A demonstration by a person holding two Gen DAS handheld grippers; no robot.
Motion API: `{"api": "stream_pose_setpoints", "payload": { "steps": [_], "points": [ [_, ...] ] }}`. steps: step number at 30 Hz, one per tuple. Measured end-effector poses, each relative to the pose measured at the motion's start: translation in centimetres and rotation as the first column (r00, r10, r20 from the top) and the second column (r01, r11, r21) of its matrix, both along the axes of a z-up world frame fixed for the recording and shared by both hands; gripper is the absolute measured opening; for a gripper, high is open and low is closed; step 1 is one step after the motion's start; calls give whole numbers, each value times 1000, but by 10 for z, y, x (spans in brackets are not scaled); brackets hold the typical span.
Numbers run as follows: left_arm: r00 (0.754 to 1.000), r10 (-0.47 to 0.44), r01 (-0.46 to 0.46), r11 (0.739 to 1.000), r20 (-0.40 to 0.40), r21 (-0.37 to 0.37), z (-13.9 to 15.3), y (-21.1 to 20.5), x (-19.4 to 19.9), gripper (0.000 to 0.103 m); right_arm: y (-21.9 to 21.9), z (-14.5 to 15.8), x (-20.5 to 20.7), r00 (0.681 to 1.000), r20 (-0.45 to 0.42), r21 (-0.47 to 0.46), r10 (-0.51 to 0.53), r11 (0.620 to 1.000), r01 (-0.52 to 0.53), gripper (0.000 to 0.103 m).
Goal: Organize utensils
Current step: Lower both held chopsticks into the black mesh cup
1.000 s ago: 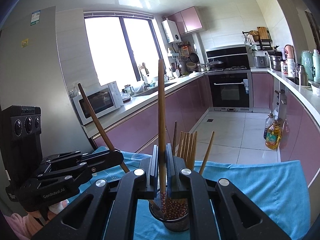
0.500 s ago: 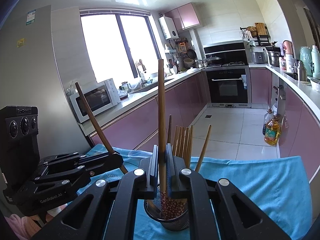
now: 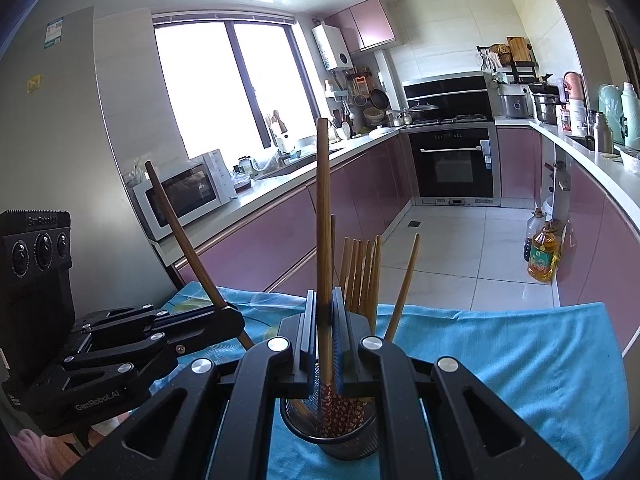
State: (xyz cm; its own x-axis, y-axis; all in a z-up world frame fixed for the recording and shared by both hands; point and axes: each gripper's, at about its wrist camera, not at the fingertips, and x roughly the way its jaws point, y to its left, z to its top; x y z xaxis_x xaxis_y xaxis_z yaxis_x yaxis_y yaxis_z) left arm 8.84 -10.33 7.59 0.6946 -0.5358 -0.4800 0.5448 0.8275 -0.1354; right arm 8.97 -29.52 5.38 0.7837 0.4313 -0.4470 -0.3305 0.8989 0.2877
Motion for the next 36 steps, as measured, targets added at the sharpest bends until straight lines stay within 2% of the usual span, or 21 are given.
{"api": "stream_pose_setpoints", "payload": {
  "steps": [36],
  "points": [
    [998, 5, -4, 1000, -60, 25, -22, -3, 20, 8, 4, -18, 6, 999, -48, -8, -7, 1000, 7, 6]
  ]
}}
